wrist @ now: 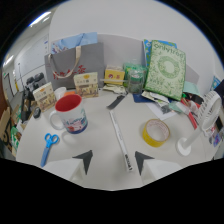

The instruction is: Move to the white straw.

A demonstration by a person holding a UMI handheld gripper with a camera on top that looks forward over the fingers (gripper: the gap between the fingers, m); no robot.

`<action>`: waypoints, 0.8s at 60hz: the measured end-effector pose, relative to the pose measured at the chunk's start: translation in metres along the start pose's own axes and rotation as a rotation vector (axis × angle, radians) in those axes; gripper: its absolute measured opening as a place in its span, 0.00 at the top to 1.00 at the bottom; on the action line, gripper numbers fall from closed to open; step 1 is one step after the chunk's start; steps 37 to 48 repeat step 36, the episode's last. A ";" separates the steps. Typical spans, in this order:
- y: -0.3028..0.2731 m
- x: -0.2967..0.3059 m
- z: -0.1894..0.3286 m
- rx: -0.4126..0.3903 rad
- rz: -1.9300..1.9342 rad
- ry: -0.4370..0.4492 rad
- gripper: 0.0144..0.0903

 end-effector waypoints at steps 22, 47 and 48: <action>-0.009 0.002 0.033 -0.032 -0.012 -0.018 0.08; -0.010 0.002 0.036 -0.038 -0.010 -0.020 0.08; -0.010 0.002 0.036 -0.038 -0.010 -0.020 0.08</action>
